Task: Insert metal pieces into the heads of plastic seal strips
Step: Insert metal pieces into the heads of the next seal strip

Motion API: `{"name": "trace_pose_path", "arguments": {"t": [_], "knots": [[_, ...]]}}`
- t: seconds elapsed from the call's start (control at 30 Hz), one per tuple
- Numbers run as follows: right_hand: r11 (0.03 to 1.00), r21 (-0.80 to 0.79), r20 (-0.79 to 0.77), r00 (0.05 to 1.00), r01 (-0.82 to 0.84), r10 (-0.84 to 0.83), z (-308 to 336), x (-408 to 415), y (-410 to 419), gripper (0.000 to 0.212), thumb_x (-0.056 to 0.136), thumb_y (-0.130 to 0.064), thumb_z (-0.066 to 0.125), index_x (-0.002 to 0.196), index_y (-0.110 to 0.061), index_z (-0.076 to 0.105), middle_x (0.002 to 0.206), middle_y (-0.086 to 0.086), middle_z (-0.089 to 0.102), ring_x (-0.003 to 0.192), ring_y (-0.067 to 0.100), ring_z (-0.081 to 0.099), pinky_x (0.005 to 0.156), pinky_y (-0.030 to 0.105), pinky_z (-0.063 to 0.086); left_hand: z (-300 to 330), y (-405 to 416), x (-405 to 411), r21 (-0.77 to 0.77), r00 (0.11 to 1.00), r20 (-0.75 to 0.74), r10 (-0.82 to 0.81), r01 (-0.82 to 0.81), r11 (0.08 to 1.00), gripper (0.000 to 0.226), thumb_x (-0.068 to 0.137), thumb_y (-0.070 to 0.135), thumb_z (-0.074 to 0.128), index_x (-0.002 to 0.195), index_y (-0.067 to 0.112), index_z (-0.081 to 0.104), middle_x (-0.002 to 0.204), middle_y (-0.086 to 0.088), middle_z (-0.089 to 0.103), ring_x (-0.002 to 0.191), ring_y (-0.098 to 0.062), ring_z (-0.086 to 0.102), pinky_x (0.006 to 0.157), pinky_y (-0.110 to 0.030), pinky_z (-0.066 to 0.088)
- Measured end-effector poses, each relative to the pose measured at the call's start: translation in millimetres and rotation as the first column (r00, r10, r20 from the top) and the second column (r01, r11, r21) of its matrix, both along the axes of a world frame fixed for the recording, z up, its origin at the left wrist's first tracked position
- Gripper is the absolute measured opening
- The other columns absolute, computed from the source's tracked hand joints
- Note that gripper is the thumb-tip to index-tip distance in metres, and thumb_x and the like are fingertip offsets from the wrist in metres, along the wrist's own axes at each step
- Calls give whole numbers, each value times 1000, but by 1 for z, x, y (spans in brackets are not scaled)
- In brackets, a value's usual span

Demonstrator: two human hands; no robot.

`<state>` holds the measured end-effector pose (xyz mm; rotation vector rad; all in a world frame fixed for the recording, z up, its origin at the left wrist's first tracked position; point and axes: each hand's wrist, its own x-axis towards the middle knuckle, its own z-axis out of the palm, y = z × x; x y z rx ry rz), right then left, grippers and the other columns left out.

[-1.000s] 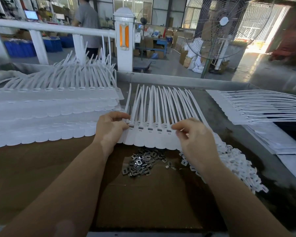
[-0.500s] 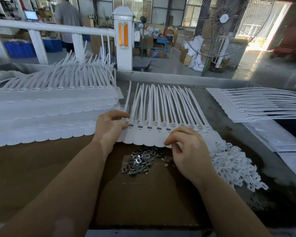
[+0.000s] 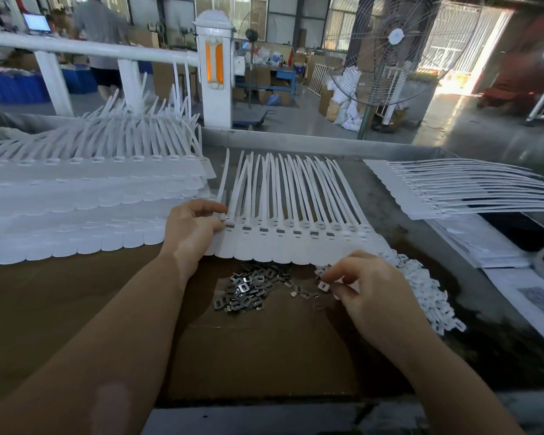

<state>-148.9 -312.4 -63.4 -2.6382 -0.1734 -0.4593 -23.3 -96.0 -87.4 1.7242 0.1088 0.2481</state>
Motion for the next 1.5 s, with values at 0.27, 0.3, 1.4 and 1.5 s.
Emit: {"name": "trace_pose_path", "arguments": {"t": [0.27, 0.3, 1.4, 1.5], "knots": [[998, -55, -176, 984, -17, 7, 11, -21, -18, 13, 81, -19, 69, 89, -29, 72, 83, -21, 52, 81, 1, 50, 79, 18, 38, 0, -1, 1, -20, 1000, -8, -3, 3, 1000, 32, 78, -3, 64, 74, 28, 67, 93, 3, 57, 84, -12, 55, 70, -19, 43], [998, -57, -195, 981, -33, 21, 12, -22, -20, 12, 80, -21, 71, 89, -29, 72, 81, -22, 50, 78, -1, 49, 77, 16, 36, 0, -1, 1, -20, 1000, -14, -1, 1, 1000, 32, 78, -3, 64, 75, 28, 67, 94, 1, 59, 85, -15, 56, 75, -23, 45], [998, 6, 116, 991, -60, 59, -9, 43, 13, 14, 87, -13, 62, 97, -15, 71, 96, -1, 70, 92, 16, 60, 86, 30, 45, -2, 0, 2, -6, 1000, -7, 1, -1, 1000, 31, 79, 0, 65, 75, 30, 67, 93, 7, 57, 82, -8, 53, 63, -16, 39], [998, 45, 220, 975, -54, 43, -15, 45, 14, 11, 82, -4, 66, 90, -9, 72, 87, 5, 69, 86, 23, 62, 81, 34, 47, -1, 0, 1, -13, 1000, -11, -2, 2, 1000, 30, 79, -1, 65, 76, 30, 67, 93, 5, 57, 81, -11, 55, 62, -18, 40]]}}
